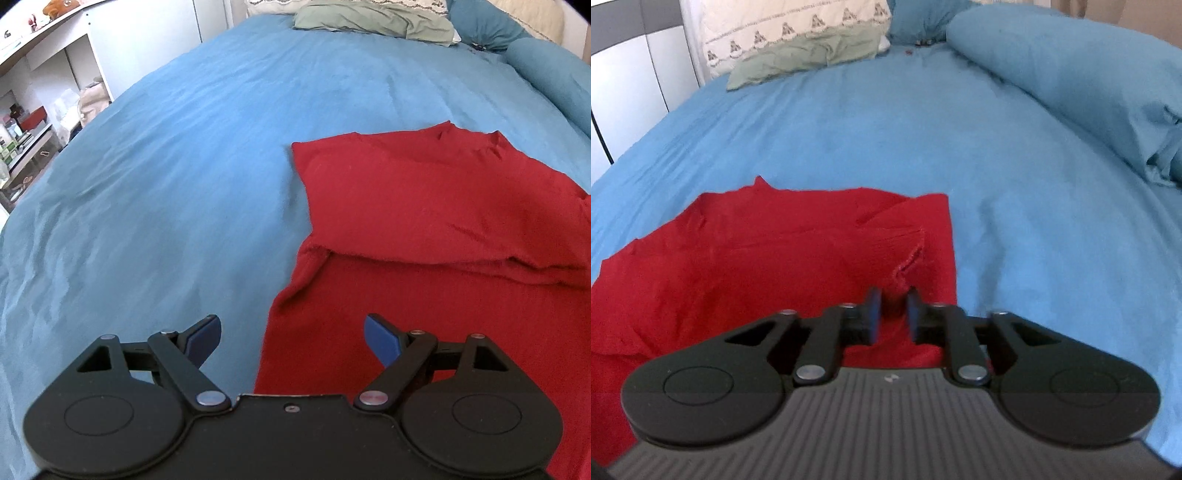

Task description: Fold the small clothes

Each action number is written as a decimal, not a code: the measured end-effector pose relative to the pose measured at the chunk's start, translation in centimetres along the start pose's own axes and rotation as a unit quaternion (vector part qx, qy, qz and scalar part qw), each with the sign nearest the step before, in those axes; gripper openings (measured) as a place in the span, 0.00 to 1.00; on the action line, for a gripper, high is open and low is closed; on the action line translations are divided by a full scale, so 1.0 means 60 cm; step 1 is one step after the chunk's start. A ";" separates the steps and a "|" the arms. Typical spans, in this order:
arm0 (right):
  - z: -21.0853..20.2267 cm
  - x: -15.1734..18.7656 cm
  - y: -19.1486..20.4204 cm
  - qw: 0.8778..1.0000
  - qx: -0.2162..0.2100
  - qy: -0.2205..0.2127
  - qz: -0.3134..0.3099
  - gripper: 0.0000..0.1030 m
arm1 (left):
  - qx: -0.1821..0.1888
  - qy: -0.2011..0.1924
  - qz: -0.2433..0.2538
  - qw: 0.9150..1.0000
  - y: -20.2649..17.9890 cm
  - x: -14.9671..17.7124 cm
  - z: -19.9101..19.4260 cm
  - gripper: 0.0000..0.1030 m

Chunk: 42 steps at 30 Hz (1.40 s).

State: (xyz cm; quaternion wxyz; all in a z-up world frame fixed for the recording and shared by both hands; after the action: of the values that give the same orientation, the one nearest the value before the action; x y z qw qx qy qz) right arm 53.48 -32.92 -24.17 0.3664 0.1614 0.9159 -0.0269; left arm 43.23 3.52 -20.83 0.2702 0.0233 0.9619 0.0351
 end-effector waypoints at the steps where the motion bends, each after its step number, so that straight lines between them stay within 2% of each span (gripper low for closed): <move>1: -0.008 0.001 0.002 1.000 -0.001 -0.006 -0.006 0.58 | -0.001 0.001 -0.001 1.000 0.002 0.002 -0.003 0.85; 6: -0.019 0.000 0.033 0.998 -0.025 -0.024 -0.044 0.74 | -0.006 0.004 -0.006 1.000 0.012 0.018 -0.023 0.85; 10: 0.004 0.001 0.044 0.998 -0.028 -0.011 -0.057 0.83 | -0.008 0.011 -0.013 1.000 0.018 0.033 -0.029 0.85; 13: 0.040 0.017 0.035 0.998 -0.032 0.030 -0.041 0.83 | -0.011 0.014 -0.014 1.000 0.020 0.044 -0.030 0.85; 17: 0.043 0.023 0.028 0.998 -0.039 0.028 -0.036 0.84 | -0.010 0.014 -0.019 1.000 0.026 0.052 -0.036 0.85; 20: 0.003 0.017 0.025 0.998 -0.064 0.007 -0.029 0.84 | -0.007 0.009 -0.019 1.000 0.032 0.052 -0.057 0.85; 25: -0.119 0.006 0.011 0.994 -0.096 -0.010 -0.045 0.84 | 0.005 -0.007 -0.013 1.000 0.047 0.051 -0.134 0.87; 29: -0.226 0.027 -0.002 0.993 -0.100 -0.001 -0.066 0.98 | 0.023 -0.014 0.003 1.000 0.063 0.074 -0.196 0.96; 33: -0.304 0.079 -0.017 0.993 -0.093 0.035 -0.066 1.00 | 0.038 0.025 0.004 0.999 0.081 0.127 -0.222 0.99; 35: -0.333 0.126 -0.026 0.992 -0.081 0.068 -0.069 1.00 | 0.040 0.058 0.016 0.997 0.082 0.165 -0.223 0.99; 38: -0.356 0.207 -0.041 0.988 -0.066 0.124 -0.069 1.00 | 0.048 0.087 0.035 0.994 0.079 0.220 -0.221 0.97; 39: -0.360 0.232 -0.046 0.986 -0.063 0.142 -0.065 1.00 | 0.052 0.096 0.040 0.993 0.077 0.238 -0.218 0.96; 42: -0.360 0.304 -0.057 0.978 -0.049 0.197 -0.051 1.00 | 0.066 0.128 0.040 0.989 0.077 0.282 -0.205 0.79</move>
State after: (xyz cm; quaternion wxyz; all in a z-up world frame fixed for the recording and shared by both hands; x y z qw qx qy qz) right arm 25.70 -27.50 -21.04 0.1849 0.0979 0.9774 0.0315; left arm 22.54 8.50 -18.76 0.1411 0.0751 0.9870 -0.0151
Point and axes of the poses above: each gripper's, at about its wrist camera, not at the fingertips, and z roughly the way its jaws point, y to its left, x to its underside, the point moved 5 cm from there along z, roughly the way its jaws point, and after that the axes turned 3 degrees about y, right-handed, at the moved point
